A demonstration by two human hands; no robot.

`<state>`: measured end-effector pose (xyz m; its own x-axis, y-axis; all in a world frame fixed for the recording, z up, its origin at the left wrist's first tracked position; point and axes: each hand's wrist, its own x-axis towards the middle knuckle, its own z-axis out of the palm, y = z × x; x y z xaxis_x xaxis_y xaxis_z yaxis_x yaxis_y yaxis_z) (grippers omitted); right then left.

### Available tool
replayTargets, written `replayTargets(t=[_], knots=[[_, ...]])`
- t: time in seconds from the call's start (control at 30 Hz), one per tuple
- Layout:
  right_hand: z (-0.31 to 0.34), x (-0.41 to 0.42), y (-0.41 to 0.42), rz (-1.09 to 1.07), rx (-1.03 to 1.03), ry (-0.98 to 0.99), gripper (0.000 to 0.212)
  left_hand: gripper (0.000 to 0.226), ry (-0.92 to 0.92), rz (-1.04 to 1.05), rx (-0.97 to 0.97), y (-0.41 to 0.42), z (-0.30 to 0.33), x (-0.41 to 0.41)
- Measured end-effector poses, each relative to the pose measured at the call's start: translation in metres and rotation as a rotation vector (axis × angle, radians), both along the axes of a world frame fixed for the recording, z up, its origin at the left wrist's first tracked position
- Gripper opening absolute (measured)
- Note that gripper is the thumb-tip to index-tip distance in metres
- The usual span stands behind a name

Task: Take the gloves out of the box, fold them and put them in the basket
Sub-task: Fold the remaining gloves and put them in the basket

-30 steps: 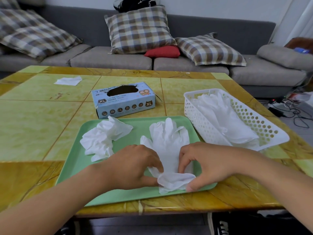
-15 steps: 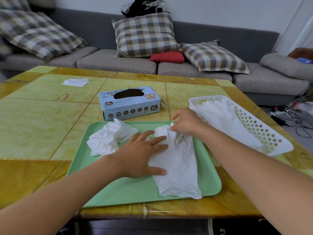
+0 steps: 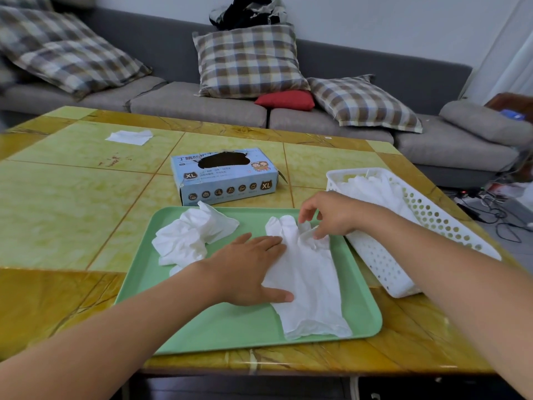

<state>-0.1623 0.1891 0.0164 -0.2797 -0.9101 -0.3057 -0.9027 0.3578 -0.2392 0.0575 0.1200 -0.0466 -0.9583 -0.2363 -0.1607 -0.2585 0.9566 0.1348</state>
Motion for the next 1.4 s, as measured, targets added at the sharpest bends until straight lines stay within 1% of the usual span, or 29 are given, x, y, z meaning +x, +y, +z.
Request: replayTargets(t=[0.03, 0.1, 0.13, 0.2, 0.27, 0.33, 0.47, 0.53, 0.57, 0.63, 0.67, 0.73, 0.77, 0.8, 0.87, 0.93, 1.0, 1.07, 1.13, 1.17, 1.23, 1.27, 1.3, 1.33, 1.37, 1.4], knots=[[-0.003, 0.001, -0.001, 0.014, 0.012, 0.040, 0.029, 0.104, -0.006, -0.002, 0.010, 0.000, 0.000, 0.000], [-0.005, 0.002, -0.003, 0.029, -0.025, 0.071, 0.014, 0.108, -0.024, -0.011, 0.026, -0.001, 0.002, 0.001], [-0.002, 0.002, -0.004, 0.034, -0.036, 0.081, 0.010, 0.110, -0.037, -0.016, 0.037, -0.002, 0.004, 0.002], [0.007, 0.002, -0.005, 0.022, -0.035, 0.069, 0.014, 0.112, -0.062, -0.027, 0.059, -0.002, 0.006, 0.003], [0.014, 0.003, -0.006, 0.009, -0.006, 0.063, 0.011, 0.107, -0.080, -0.043, 0.062, -0.001, 0.006, 0.004], [0.011, 0.006, -0.011, 0.002, 0.024, 0.117, 0.010, 0.102, -0.100, -0.055, 0.048, 0.001, 0.004, 0.004], [-0.006, 0.012, -0.017, -0.083, -0.084, 0.266, 0.027, 0.101, -0.093, -0.055, 0.040, 0.002, -0.001, 0.001], [-0.006, 0.009, -0.014, -0.118, -0.106, 0.291, 0.031, 0.102, -0.095, -0.056, 0.033, 0.001, -0.001, 0.001], [-0.005, 0.008, -0.010, -0.136, -0.083, 0.282, 0.027, 0.102, -0.100, -0.062, 0.024, 0.000, 0.000, 0.000], [-0.003, 0.007, -0.002, -0.133, 0.019, 0.295, 0.013, 0.102, -0.094, -0.063, 0.013, 0.000, 0.000, 0.000], [-0.005, 0.009, 0.001, -0.139, 0.055, 0.299, 0.015, 0.102, -0.091, -0.062, 0.012, 0.001, -0.001, 0.001], [-0.012, 0.013, 0.010, -0.177, 0.069, 0.284, 0.027, 0.102, -0.087, -0.058, 0.010, 0.002, -0.003, 0.002], [-0.016, 0.013, 0.015, -0.204, 0.042, 0.275, 0.030, 0.101, -0.080, -0.058, 0.006, 0.004, -0.003, 0.000], [-0.018, 0.014, 0.015, -0.224, -0.001, 0.259, 0.028, 0.101, -0.073, -0.054, 0.004, 0.003, -0.004, 0.002], [-0.024, 0.011, 0.019, -0.250, -0.105, 0.245, 0.011, 0.100, -0.059, -0.058, 0.008, 0.005, -0.004, 0.002], [-0.025, 0.010, 0.024, -0.248, -0.208, 0.254, 0.015, 0.099, -0.043, -0.057, 0.015, 0.005, -0.006, 0.002], [-0.028, 0.014, 0.030, -0.210, -0.246, 0.287, 0.020, 0.098, -0.024, -0.057, 0.015, 0.005, -0.010, 0.003], [-0.031, 0.020, 0.036, -0.179, -0.221, 0.322, 0.028, 0.097, 0.002, -0.053, 0.006, 0.007, -0.012, 0.002], [-0.031, 0.024, 0.039, -0.138, -0.250, 0.344, 0.023, 0.097, 0.013, -0.035, 0.013, 0.009, -0.012, 0.002], [-0.030, 0.025, 0.042, -0.083, -0.287, 0.325, 0.024, 0.098, 0.010, -0.028, 0.019, 0.010, -0.011, 0.001], [-0.024, 0.026, 0.052, 0.109, -0.285, 0.257, 0.047, 0.101, 0.008, -0.028, 0.020, 0.009, -0.005, 0.000], [-0.020, 0.026, 0.060, 0.213, -0.251, 0.204, 0.050, 0.103, 0.028, -0.028, 0.020, 0.006, 0.001, 0.000], [-0.015, 0.027, 0.069, 0.294, -0.222, 0.128, 0.048, 0.102, 0.073, -0.027, 0.033, 0.002, 0.008, 0.002], [-0.010, 0.027, 0.079, 0.335, -0.181, 0.059, 0.047, 0.099, 0.146, -0.033, 0.057, -0.003, 0.017, 0.003], [-0.008, 0.027, 0.088, 0.353, -0.147, 0.015, 0.048, 0.090, 0.231, -0.049, 0.089, -0.008, 0.024, 0.006], [-0.005, 0.027, 0.096, 0.349, -0.121, -0.003, 0.050, 0.074, 0.320, -0.080, 0.118, -0.013, 0.032, 0.008]])
